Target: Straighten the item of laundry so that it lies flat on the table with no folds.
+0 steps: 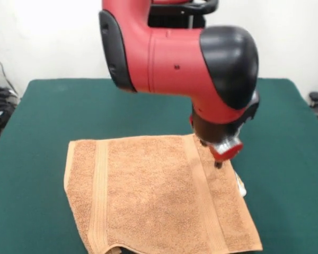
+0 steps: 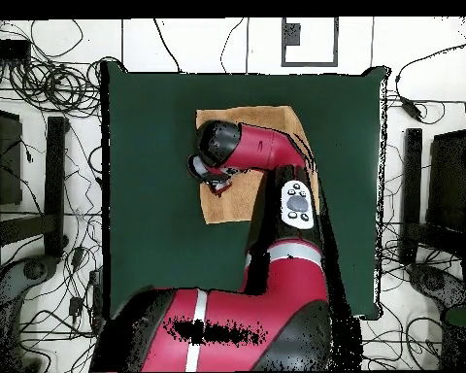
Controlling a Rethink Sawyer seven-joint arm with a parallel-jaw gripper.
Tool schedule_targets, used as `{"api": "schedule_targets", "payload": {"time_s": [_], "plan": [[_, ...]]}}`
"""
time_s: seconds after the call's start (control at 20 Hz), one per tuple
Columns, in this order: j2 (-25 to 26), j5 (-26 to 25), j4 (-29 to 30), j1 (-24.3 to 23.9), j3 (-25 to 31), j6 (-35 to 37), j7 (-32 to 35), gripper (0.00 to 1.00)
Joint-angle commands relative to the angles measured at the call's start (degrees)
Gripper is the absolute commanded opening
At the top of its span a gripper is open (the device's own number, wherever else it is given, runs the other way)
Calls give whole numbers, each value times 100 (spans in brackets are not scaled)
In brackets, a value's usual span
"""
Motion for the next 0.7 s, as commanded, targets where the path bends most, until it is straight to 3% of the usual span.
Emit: {"api": "schedule_targets", "payload": {"time_s": [0.05, 0.2, 0.3, 0.4, 0.7], "plan": [[1357, -150, -910, 298, -137, -286, 1102, 100], [1831, -702, -1782, 404, -539, -754, 793, 100], [1980, -1012, -2056, 520, -833, -1254, 809, 100], [2073, -1263, -2136, 627, -1063, -1805, 1005, 100], [2353, -1410, -2326, 601, -1116, -2437, 1116, 100]]}}
